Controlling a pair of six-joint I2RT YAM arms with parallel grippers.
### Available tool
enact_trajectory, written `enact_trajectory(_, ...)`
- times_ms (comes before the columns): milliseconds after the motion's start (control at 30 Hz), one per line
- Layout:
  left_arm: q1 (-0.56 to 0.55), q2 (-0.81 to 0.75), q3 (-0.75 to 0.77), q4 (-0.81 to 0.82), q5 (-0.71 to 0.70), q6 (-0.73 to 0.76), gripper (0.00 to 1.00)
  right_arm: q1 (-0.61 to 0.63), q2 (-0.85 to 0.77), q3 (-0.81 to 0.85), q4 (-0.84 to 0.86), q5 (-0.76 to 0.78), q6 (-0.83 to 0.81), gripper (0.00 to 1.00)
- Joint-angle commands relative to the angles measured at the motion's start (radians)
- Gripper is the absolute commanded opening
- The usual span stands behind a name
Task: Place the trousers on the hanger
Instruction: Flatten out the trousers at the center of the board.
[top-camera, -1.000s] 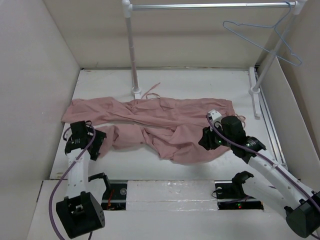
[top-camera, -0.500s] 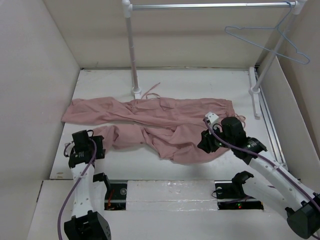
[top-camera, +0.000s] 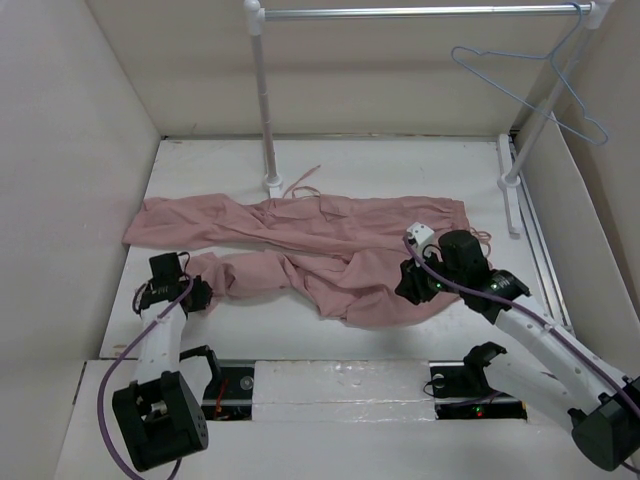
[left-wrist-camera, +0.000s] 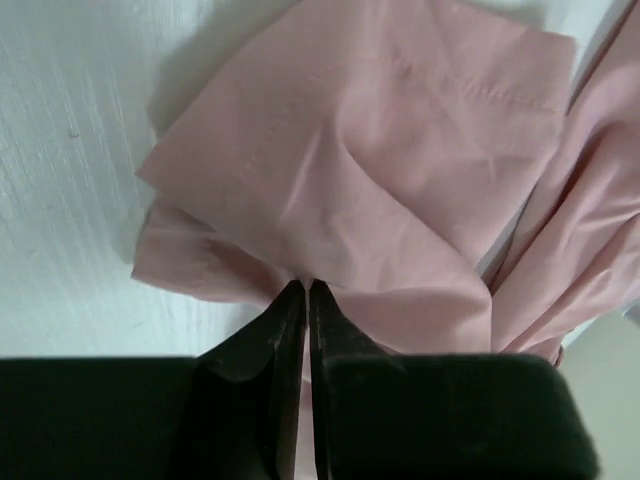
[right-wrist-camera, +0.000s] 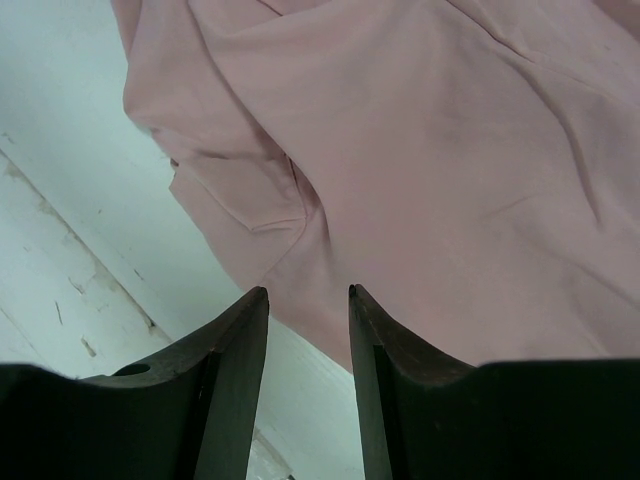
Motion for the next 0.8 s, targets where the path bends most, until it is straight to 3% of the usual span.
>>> enact_trajectory(0, -0.001, -0.029, 0.063, 0.011, -0.073, 0.039, 0.0, -0.002, -0.028, 0.048, 0.005, 0.016, -0.022, 0.44)
enact_trajectory(167, -0.001, -0.035, 0.244, -0.087, -0.156, 0.164, 0.0, -0.012, -0.005, 0.048, 0.01, 0.02, -0.024, 0.44)
enact_trajectory(367, -0.001, -0.061, 0.566, -0.173, -0.199, 0.364, 0.0, -0.067, -0.002, 0.077, -0.014, 0.053, -0.028, 0.43)
enact_trajectory(433, -0.026, -0.035, 0.721, -0.211, -0.171, 0.41, 0.0, -0.079, 0.007, 0.077, -0.01, 0.071, -0.022, 0.43)
enact_trajectory(567, -0.027, -0.023, 0.86, -0.256, -0.137, 0.45, 0.0, -0.117, 0.023, 0.088, -0.031, 0.102, -0.018, 0.44)
enact_trajectory(600, -0.037, -0.027, 0.913, -0.257, -0.133, 0.465, 0.0, -0.127, 0.023, 0.089, -0.047, 0.118, -0.021, 0.46)
enact_trajectory(700, -0.037, -0.052, 1.007, -0.294, -0.112, 0.491, 0.0, -0.174, 0.02, 0.085, -0.053, 0.169, -0.013, 0.62)
enact_trajectory(767, -0.037, -0.114, 1.01, -0.261, -0.092, 0.516, 0.0, -0.266, 0.027, 0.051, -0.035, 0.151, 0.008, 0.7)
